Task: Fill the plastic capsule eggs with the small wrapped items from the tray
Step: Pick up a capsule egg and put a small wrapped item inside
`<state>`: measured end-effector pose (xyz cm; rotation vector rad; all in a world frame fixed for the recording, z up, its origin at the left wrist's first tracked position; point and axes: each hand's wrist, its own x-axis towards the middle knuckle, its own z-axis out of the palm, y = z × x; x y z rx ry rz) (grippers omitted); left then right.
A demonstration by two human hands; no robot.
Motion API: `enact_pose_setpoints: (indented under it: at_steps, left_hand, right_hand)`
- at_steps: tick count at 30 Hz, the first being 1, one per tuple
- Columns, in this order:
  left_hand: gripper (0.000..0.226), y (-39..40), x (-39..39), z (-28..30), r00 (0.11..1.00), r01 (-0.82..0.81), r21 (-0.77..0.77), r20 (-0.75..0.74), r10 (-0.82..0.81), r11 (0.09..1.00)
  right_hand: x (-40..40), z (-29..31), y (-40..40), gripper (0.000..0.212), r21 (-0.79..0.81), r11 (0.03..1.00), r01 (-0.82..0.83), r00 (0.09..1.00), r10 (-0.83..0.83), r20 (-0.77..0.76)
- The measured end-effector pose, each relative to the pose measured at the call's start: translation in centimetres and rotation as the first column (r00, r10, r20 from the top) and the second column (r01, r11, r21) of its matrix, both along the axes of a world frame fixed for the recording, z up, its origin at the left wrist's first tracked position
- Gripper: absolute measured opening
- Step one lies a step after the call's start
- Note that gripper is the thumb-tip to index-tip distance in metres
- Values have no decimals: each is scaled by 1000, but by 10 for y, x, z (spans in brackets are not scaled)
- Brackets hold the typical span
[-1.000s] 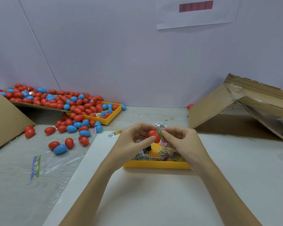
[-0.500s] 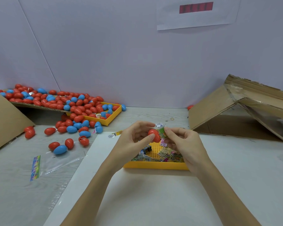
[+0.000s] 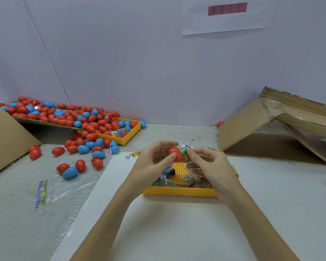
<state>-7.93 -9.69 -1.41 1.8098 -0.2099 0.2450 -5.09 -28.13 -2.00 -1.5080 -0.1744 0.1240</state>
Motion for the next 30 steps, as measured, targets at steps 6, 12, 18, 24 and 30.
enact_pose_setpoints:
  at_steps: [6, 12, 18, 24, 30]
  left_hand:
    - [26, 1, 0, 0, 1000, 7, 25, -2, -7, 1000]
    - [29, 1, 0, 1, 1000, 0, 41, -10, 0, 999]
    - [32, 2, -1, 2, 1000, -2, -37, -28, 1, 999]
    - [31, 3, -1, 1, 1000, -5, -62, -13, 4, 998]
    - [28, 2, 1, -1, 1000, -27, -54, 13, 28, 998]
  right_hand:
    - [0, 0, 1, 15, 1, 1000, 1, 1000, -1, -5]
    - [-1, 1, 2, 17, -8, 1000, -4, 1000, 4, -2]
    - [-2, 2, 1, 14, -27, 999, -29, 999, 30, 43]
    - [-4, 1, 4, 15, -25, 999, -22, 995, 25, 95]
    - [-6, 0, 9, 16, 13, 1000, 26, 993, -27, 113]
